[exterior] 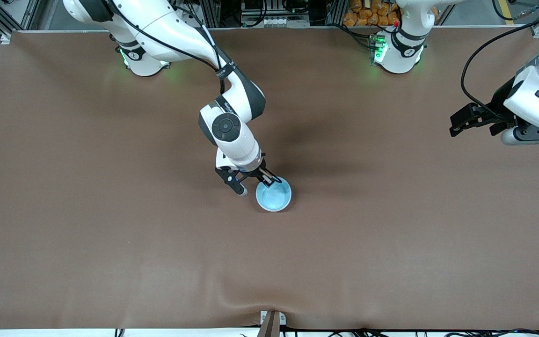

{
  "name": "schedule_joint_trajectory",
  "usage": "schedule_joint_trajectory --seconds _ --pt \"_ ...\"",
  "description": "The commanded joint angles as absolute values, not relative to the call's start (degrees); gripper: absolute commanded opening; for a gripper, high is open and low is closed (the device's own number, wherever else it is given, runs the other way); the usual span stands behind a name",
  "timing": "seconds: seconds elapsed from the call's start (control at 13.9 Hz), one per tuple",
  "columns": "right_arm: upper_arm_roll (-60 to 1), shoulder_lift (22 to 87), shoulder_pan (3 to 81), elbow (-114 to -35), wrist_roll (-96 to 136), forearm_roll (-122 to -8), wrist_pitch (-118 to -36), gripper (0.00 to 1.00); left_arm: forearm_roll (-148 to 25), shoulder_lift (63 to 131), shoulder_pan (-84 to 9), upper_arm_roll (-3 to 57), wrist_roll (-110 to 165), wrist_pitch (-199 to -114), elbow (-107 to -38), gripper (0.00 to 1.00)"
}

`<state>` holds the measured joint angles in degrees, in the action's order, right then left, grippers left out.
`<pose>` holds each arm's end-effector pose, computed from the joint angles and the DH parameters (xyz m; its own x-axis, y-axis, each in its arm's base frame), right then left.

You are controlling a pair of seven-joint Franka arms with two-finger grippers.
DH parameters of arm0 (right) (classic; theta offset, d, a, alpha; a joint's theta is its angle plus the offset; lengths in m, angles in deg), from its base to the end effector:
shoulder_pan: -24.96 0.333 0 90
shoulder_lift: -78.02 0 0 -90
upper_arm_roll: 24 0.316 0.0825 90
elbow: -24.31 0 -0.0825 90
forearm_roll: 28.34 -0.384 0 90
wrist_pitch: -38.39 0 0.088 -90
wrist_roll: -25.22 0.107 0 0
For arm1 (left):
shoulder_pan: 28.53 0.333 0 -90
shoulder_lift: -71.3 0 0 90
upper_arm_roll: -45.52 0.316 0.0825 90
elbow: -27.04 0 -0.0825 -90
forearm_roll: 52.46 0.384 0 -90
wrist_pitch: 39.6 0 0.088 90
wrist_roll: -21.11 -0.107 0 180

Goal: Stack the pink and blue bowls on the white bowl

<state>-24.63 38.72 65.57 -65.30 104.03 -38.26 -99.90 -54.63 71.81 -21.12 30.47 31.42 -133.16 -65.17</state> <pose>0.5495 0.4636 0.2571 0.7034 -0.7044 -0.0947 -0.7082 -0.6835 -0.1769 0.5569 -0.0779 0.6070 0.9988 0.0488 0.0075 0.0485 -0.9979 0.0422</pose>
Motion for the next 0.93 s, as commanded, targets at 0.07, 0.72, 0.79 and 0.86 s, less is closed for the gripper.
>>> schedule_joint_trajectory --seconds 0.07,0.72,0.79,0.86 --pt "-25.1 45.6 62.4 -65.4 98.1 -33.8 -89.2 1.0 -55.3 72.1 -19.9 30.2 30.8 -133.4 -64.9 1.0" --pt "-25.0 61.7 39.5 -66.3 57.4 -36.5 -62.5 1.0 -55.4 72.4 -18.2 29.5 29.1 -133.3 -64.9 1.0" --pt "-25.0 63.6 37.2 -67.3 54.5 -36.5 -62.1 1.0 -55.3 72.4 -19.0 30.1 29.0 -133.3 -64.9 1.0" --pt "-25.1 65.4 35.5 -68.3 51.0 -36.5 -62.2 1.0 -55.2 72.4 -19.7 30.1 29.3 -133.3 -64.9 1.0"
